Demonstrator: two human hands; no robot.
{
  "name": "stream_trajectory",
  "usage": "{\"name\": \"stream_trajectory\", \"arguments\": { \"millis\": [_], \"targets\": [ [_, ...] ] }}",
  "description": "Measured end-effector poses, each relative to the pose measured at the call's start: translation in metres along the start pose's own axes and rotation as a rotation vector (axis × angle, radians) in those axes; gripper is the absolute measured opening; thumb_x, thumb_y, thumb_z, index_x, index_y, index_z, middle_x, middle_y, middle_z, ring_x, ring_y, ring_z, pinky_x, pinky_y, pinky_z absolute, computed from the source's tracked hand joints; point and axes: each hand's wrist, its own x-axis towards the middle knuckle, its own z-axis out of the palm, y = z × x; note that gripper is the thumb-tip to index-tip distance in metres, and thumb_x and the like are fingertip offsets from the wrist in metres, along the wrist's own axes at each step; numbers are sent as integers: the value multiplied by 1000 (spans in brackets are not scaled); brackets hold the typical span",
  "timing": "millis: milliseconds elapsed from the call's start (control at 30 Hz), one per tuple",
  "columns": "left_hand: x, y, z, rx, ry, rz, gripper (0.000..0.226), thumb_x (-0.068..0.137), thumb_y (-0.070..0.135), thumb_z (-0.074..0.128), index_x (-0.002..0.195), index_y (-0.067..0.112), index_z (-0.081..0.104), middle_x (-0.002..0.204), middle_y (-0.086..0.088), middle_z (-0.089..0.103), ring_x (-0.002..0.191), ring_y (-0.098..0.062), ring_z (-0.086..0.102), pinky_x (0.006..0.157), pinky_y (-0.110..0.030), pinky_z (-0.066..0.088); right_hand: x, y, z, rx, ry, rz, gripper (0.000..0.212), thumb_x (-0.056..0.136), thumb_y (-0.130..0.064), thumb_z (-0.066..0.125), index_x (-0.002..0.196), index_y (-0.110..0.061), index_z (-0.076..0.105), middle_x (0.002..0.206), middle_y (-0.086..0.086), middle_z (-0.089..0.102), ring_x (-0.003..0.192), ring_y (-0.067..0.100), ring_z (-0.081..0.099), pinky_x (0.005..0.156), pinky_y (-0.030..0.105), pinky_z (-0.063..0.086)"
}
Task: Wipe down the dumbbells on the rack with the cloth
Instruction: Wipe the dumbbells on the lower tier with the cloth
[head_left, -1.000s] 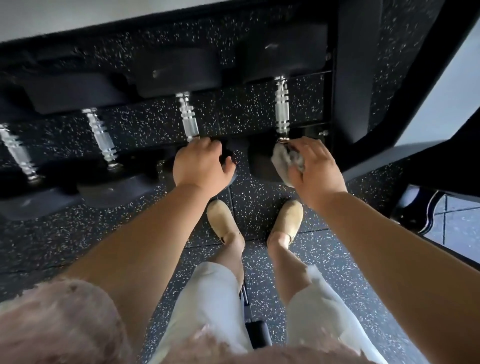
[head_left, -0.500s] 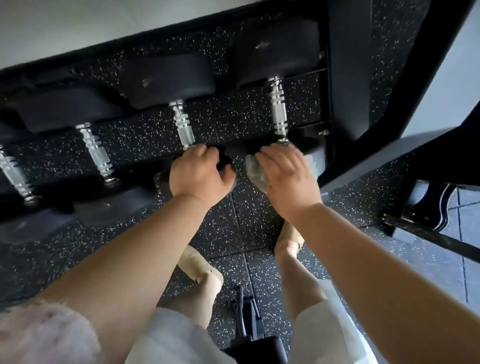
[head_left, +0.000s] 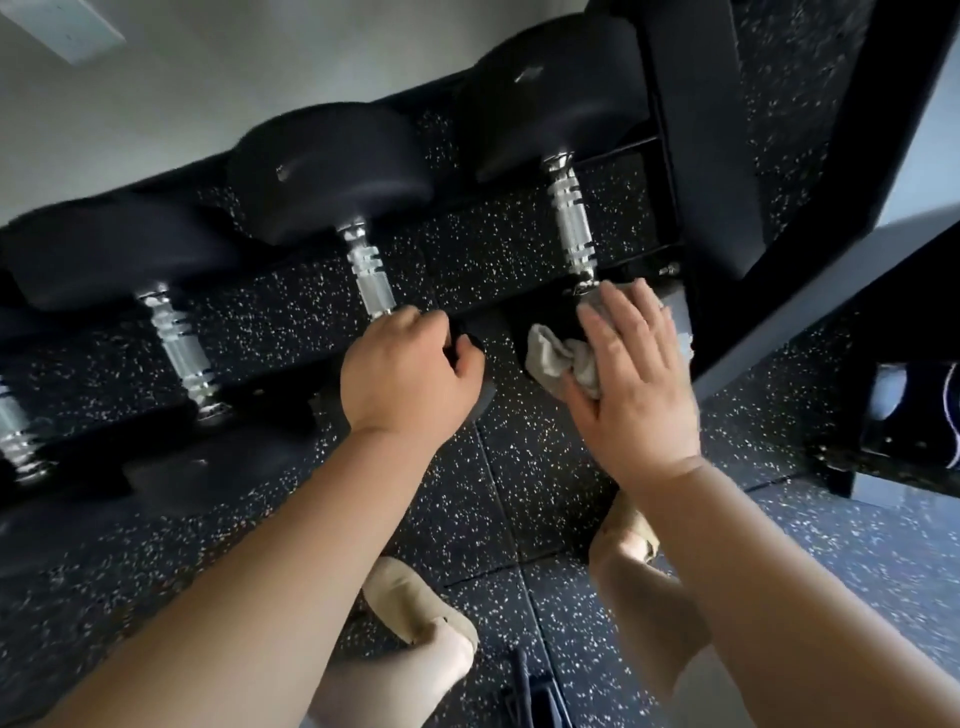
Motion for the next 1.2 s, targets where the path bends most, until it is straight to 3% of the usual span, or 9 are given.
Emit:
{"name": "stream_trajectory", "arguments": {
  "millis": [200,367,533,633,700,767,867,1067,1200],
  "targets": [
    [-1,1,1,26,13,26,32,90,46,50,71,21,53,69,5,48,64,-22,42,53,-31,22,6,35,-9,344,265,699,14,102,-23,46,112,-21,57,93,-10,65,78,-5,60,78,36,50],
    [-3,-1,4,41,54,57,32,93,44,56,70,22,53,69,4,48,63,-24,44,49,-29,24,-1,17,5,169,182,153,42,102,-17,55,141,-3,55,149,6,53,147,25,40,119,46,36],
    [-7,-1,8,7,107,66,32,93,43,55,68,22,55,67,4,47,60,-24,43,48,-27,25,3,23,9,29,93,-113,48,104,-41,53,141,-11,62,151,7,54,151,30,36,125,55,23],
    [-8,-1,9,44,118,27,33,91,45,51,67,22,54,66,4,47,58,-24,43,49,-27,24,12,38,-1,256,133,162,39,103,-29,56,139,-17,60,138,-7,62,139,14,50,118,32,34],
    [-9,3,10,91,110,-15,35,90,47,48,67,22,56,65,3,48,59,-25,44,50,-29,26,18,42,-12,422,173,494,23,105,-33,49,123,-28,63,106,-17,69,106,7,65,84,11,45],
    [-8,8,9,122,94,-72,34,90,48,51,69,22,57,67,4,50,62,-25,46,52,-30,29,21,47,-15,533,166,759,20,106,-38,43,105,-27,60,85,-10,65,90,15,65,65,20,42],
    [-4,13,5,108,15,-157,35,92,53,55,72,25,58,71,7,54,67,-22,53,55,-31,35,22,35,-14,552,209,787,24,105,-40,41,112,-25,59,95,-6,66,95,23,65,76,31,43],
    [-5,18,-3,68,3,-192,35,93,57,56,75,27,62,71,9,56,67,-18,55,58,-31,40,-2,9,18,28,112,-25,43,103,-29,55,143,-14,59,155,3,50,154,27,29,126,50,22],
    [-5,19,-4,66,5,-207,34,93,55,57,74,28,63,69,10,57,64,-15,54,57,-30,40,7,29,3,255,130,256,46,106,-35,50,147,-15,54,151,-1,53,149,18,36,126,30,20]
  ]
}}
